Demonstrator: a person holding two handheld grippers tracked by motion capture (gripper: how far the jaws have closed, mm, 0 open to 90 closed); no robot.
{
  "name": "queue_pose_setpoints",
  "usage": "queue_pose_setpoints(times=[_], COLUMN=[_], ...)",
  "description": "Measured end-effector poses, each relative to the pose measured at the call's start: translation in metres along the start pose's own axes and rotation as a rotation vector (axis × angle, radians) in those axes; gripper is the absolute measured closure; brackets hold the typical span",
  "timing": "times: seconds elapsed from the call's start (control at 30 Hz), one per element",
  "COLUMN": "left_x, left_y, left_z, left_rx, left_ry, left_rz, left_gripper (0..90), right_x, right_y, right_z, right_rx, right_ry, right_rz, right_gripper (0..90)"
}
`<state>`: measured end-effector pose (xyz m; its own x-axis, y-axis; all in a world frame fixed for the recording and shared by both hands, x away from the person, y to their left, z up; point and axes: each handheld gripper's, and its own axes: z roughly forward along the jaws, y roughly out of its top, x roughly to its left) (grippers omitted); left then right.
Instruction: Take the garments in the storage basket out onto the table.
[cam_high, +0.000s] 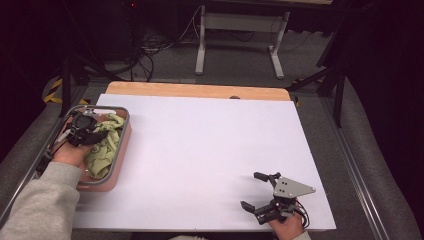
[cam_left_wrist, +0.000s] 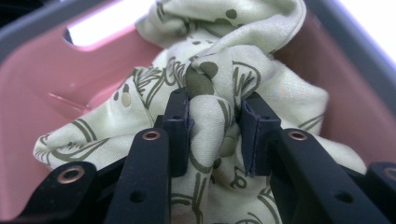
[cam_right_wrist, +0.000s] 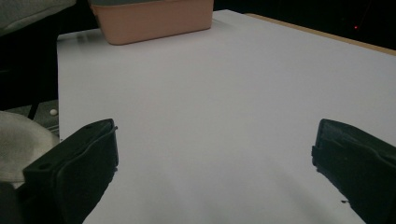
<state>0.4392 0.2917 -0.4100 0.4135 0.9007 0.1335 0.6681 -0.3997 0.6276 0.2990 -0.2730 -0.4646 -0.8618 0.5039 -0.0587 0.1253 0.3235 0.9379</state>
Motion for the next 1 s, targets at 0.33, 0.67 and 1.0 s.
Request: queue_pose_setpoints(times=[0.33,0.67,1.0], left_x=[0.004,0.007,0.007], left_y=[-0.002,-0.007,-0.008], left_z=[-0.024,-0.046,-0.070], left_rx=[-0.137,-0.277,-0.453], left_ry=[-0.016,-0.025,-0.042], left_rz=[-0.058,-0.129,-0.203], left_gripper=[67.9,68.0,68.0], right_x=[0.000,0.000,0.000], right_y=[0.000,0.000,0.000], right_z=[0.000,0.000,0.001], right_rx=[-0.008,-0.010,-0.009], right_ry=[0.004,0.006,0.008], right_rz=[-0.001,-0.003,-0.003], right_gripper=[0.6,0.6,0.6])
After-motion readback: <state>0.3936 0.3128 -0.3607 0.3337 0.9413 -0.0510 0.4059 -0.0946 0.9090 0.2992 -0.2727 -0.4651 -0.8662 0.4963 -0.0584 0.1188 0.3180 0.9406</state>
